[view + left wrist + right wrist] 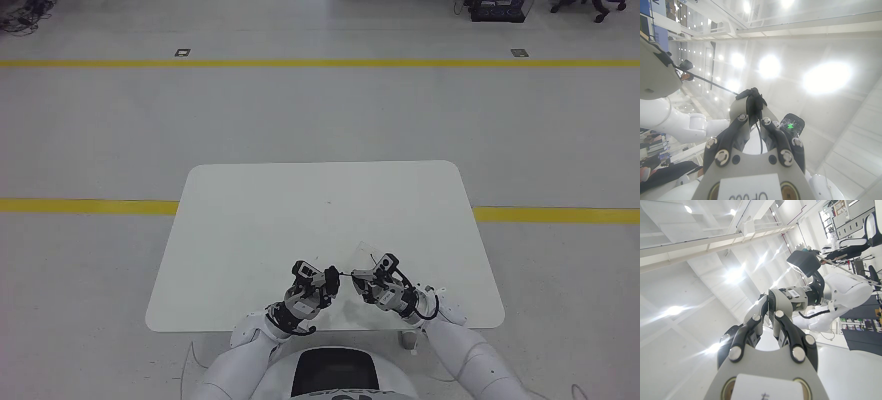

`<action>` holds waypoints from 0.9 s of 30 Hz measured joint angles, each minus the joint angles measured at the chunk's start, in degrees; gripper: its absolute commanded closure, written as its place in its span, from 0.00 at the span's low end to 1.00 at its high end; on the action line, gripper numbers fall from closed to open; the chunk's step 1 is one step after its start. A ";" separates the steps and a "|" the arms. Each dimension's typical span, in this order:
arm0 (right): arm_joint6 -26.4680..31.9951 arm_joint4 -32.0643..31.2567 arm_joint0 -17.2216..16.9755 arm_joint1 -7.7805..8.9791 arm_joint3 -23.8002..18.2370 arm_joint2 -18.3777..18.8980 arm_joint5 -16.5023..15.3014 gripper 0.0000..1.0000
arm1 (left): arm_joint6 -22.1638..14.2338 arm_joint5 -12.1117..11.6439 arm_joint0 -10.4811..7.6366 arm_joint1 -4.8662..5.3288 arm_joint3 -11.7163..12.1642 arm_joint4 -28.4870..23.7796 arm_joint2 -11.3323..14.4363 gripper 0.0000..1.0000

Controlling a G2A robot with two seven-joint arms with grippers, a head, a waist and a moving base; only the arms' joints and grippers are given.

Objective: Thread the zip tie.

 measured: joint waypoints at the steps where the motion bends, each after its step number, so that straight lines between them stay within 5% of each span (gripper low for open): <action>1: 0.02 -0.01 -0.01 0.00 0.11 0.04 -0.07 1.00 | 0.00 0.00 0.00 0.00 0.00 0.00 0.00 1.00; 13: -0.44 -0.20 -0.51 0.53 0.42 2.11 -2.06 1.00 | 0.00 0.00 0.00 0.00 0.00 0.00 0.00 1.00; 14: -0.41 -0.07 -0.62 0.64 0.05 2.56 -2.49 0.61 | 0.00 0.00 0.00 0.00 0.00 0.00 0.00 1.00; 15: -0.22 0.01 -0.77 0.78 -0.49 3.08 -2.99 0.00 | 0.00 0.00 0.00 0.00 0.00 0.00 0.00 1.00; 27: 0.41 -0.25 -1.38 1.24 -2.52 4.72 -5.13 0.00 | 0.01 0.00 0.00 0.00 -0.01 0.00 0.00 1.00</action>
